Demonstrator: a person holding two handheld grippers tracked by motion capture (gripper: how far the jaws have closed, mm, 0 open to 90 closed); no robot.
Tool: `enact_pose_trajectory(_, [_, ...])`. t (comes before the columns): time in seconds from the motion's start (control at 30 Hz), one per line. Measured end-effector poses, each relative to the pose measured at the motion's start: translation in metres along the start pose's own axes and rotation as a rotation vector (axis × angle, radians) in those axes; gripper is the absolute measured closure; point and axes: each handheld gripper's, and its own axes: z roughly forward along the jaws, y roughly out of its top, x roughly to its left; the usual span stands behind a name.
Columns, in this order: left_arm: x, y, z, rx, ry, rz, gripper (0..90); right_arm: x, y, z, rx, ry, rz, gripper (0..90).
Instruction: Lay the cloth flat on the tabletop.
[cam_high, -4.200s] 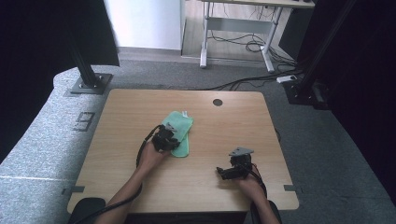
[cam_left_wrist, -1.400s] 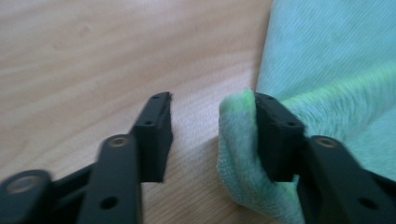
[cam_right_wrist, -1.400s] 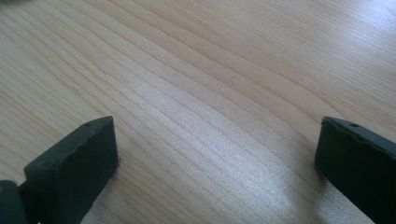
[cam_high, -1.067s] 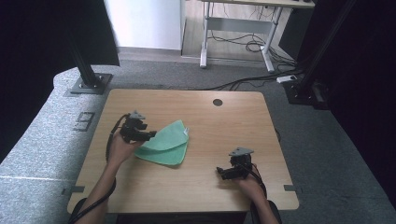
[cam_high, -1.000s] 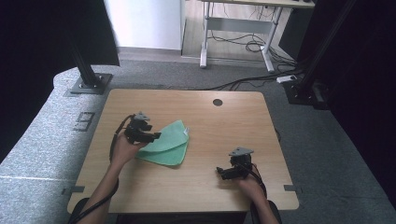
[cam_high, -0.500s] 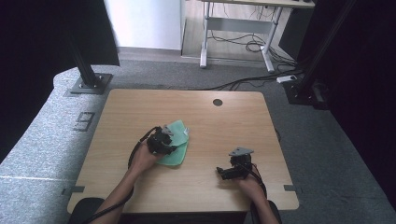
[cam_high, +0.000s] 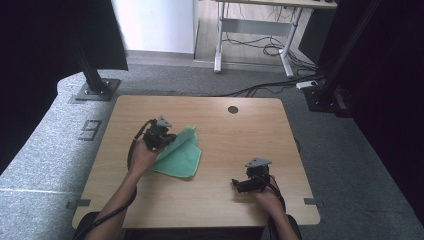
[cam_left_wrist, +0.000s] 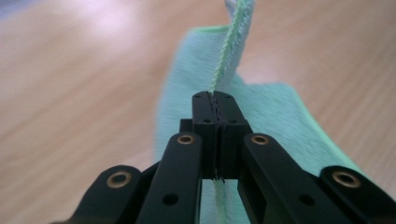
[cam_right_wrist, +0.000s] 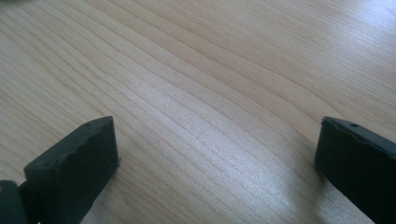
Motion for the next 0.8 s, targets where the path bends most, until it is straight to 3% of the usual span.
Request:
enact_pose_trajectory(0.07, [0.019, 0.004, -0.01, -0.009, 0.051, -0.035, 88.3, 0.0, 0.0, 0.0, 0.0, 0.0, 0.0, 0.0])
enact_pose_trajectory(0.17, [0.038, 0.003, -0.015, -0.01, 0.092, -0.077, 88.2, 0.0, 0.0, 0.0, 0.0, 0.0, -0.001, 0.0])
enact_pose_trajectory(0.2, [0.038, 0.003, -0.015, -0.01, 0.092, -0.077, 88.2, 0.0, 0.0, 0.0, 0.0, 0.0, -0.001, 0.0])
enact_pose_trajectory(0.27, [0.055, -0.004, -0.015, -0.001, 0.126, -0.126, 88.2, 0.0, 0.0, 0.0, 0.0, 0.0, -0.001, 0.0])
enact_pose_trajectory(0.4, [0.068, -0.015, -0.011, 0.018, 0.146, -0.166, 87.7, 0.0, 0.0, 0.0, -0.001, 0.0, -0.001, 0.0])
enact_pose_trajectory(0.43, [0.074, -0.022, -0.009, 0.022, 0.159, -0.189, 83.4, 0.0, 0.0, 0.0, 0.0, 0.0, -0.001, 0.0])
enact_pose_trajectory(0.57, [0.074, -0.028, -0.011, -0.031, 0.157, -0.214, 52.7, 0.0, 0.0, 0.0, 0.0, 0.0, -0.001, 0.0])
enact_pose_trajectory(0.63, [0.071, -0.028, -0.012, -0.041, 0.154, -0.205, 43.6, 0.0, 0.0, 0.0, 0.0, 0.0, -0.001, 0.0])
enact_pose_trajectory(0.67, [0.064, -0.029, -0.009, -0.036, 0.104, -0.191, 37.8, 0.0, 0.0, 0.0, 0.001, 0.0, 0.001, 0.0])
enact_pose_trajectory(0.8, [0.054, -0.034, 0.002, -0.012, 0.094, -0.151, 30.3, 0.0, 0.0, 0.0, 0.0, 0.0, 0.001, 0.0])
